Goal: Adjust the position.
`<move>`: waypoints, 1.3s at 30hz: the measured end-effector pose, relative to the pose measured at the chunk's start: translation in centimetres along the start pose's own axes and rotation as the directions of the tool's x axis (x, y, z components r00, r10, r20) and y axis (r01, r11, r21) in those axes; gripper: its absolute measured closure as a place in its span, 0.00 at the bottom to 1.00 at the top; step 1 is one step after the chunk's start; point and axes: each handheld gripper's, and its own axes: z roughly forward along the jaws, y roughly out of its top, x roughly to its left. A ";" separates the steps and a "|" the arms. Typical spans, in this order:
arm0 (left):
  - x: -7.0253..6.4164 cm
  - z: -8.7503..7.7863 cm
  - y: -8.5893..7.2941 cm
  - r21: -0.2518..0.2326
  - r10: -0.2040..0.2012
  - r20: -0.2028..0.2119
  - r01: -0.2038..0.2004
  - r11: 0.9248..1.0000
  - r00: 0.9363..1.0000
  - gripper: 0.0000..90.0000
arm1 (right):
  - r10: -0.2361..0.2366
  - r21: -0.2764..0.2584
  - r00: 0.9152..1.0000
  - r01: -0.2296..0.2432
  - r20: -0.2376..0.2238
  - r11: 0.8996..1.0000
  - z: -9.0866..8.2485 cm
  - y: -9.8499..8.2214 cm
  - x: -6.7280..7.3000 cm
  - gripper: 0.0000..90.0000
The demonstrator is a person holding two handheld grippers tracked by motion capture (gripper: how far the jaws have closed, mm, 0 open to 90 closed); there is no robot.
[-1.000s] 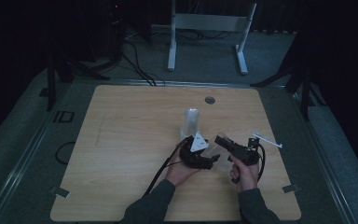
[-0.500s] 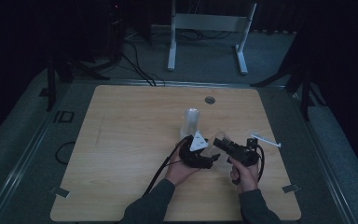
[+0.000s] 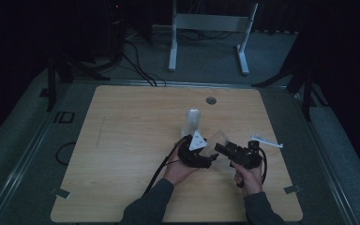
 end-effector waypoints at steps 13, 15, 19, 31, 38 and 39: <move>0.7 -0.8 -0.1 0.007 0.007 -0.010 -0.007 1.000 1.000 0.32 | -0.058 0.035 0.998 0.057 0.028 0.998 -0.6 0.1 -0.1 0.22; 0.7 -0.9 0.0 0.007 0.011 -0.009 -0.011 1.000 1.000 0.32 | -0.065 0.039 0.997 0.063 0.033 0.997 -0.7 0.1 -0.1 0.22; 0.9 -1.2 0.0 0.007 0.010 -0.009 -0.010 1.000 1.000 0.32 | -0.089 0.050 0.995 0.086 0.049 0.995 -0.8 0.2 -0.1 0.24; 1.2 -2.0 0.1 0.004 0.017 0.000 -0.017 1.000 1.000 0.32 | -0.176 0.097 0.979 0.166 0.102 0.981 -0.9 0.7 0.3 0.28; 1.2 -2.2 0.2 0.004 0.024 0.005 -0.024 1.000 1.000 0.32 | -0.220 0.124 0.967 0.204 0.130 0.971 -0.8 0.9 0.6 0.29; 1.2 -2.3 0.2 0.003 0.025 0.006 -0.025 1.000 1.000 0.32 | -0.227 0.128 0.965 0.210 0.134 0.969 -0.8 1.0 0.6 0.29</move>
